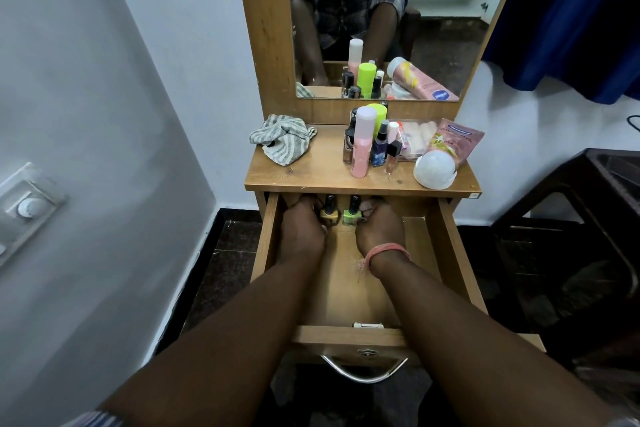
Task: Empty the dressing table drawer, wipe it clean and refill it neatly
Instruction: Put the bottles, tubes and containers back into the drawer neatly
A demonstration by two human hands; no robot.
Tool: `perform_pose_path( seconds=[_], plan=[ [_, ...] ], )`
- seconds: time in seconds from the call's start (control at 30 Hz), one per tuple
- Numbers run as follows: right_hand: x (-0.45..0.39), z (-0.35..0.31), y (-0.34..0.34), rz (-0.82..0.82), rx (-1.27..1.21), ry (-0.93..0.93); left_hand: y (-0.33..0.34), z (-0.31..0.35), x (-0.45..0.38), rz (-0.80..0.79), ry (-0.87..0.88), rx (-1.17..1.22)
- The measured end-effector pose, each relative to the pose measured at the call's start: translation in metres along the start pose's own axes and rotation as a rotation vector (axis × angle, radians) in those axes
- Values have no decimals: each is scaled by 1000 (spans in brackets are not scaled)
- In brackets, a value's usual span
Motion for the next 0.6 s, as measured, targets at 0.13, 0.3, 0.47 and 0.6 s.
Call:
perform_pose_path(
  seconds=[0.13, 0.3, 0.47, 0.6],
  plan=[
    [1, -3, 1, 6, 3, 10, 0, 2, 0, 3, -14, -10],
    [1, -7, -1, 10, 22, 46, -3, 4, 0, 4, -25, -36],
    [3, -10, -6, -1, 38, 61, -7, 10, 4, 1, -35, -61],
    [10, -13, -12, -13, 45, 52, -13, 13, 12, -2, -38, -67]
  ],
)
Point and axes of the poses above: each hand's wrist, its own x-axis away from the middle knuckle, its own y-axis out of the palm, z = x × y, the point moved 2 cm from there along -x, towards the middle knuckle, and after that the axes turned 12 degrees about -y, right-handed, at the moved point
